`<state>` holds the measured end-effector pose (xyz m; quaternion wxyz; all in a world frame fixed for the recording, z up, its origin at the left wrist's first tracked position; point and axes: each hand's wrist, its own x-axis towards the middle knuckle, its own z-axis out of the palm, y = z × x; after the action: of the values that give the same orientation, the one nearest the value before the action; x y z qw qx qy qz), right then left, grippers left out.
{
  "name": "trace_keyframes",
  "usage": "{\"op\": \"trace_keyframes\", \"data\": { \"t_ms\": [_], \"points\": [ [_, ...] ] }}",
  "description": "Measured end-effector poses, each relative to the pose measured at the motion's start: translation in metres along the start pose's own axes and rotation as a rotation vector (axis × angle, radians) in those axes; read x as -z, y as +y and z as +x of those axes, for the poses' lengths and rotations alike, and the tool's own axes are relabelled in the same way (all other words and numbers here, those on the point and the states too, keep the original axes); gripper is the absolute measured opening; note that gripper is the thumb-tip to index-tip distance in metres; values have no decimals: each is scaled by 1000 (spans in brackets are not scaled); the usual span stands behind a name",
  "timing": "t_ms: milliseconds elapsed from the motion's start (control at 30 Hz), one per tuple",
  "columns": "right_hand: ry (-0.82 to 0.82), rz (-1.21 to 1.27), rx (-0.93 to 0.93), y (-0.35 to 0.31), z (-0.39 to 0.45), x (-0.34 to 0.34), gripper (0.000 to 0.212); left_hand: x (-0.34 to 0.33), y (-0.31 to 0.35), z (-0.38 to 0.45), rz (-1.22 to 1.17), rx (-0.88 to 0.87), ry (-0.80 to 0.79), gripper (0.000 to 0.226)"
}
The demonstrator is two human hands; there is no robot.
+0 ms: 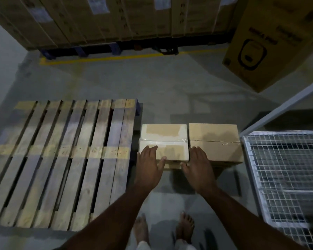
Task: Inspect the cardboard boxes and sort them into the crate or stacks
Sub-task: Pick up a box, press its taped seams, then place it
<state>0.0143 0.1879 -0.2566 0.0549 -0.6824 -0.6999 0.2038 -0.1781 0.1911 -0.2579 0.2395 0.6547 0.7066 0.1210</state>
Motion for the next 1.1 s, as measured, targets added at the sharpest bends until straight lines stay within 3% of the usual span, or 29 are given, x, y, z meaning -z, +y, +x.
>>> {"op": "trace_keyframes", "data": {
  "t_ms": [167, 367, 667, 833, 967, 1000, 1100],
  "points": [
    [-50, 33, -74, 17, 53, -54, 66, -47, -29, 61, 8, 35, -30, 55],
    [-93, 62, -166, 39, 109, -135, 69, -119, -99, 120, 115, 170, -151, 72],
    [-189, 87, -344, 75, 156, -226, 69, -200, -192, 166, -247, 534, -173, 83],
    [-163, 205, -478, 69, 164, -244, 81, -205, -205, 177, -512, 702, -123, 94],
    [-80, 277, -478, 54, 164, -220, 84, -186, -205, 177, -547, 696, -44, 111],
    [-51, 297, -474, 50, 163, -209, 81, -169, -193, 175, -546, 672, -16, 109],
    [56, 395, -488, 35, 160, -162, 69, -102, -147, 173, -492, 538, 91, 78]
  ]
}}
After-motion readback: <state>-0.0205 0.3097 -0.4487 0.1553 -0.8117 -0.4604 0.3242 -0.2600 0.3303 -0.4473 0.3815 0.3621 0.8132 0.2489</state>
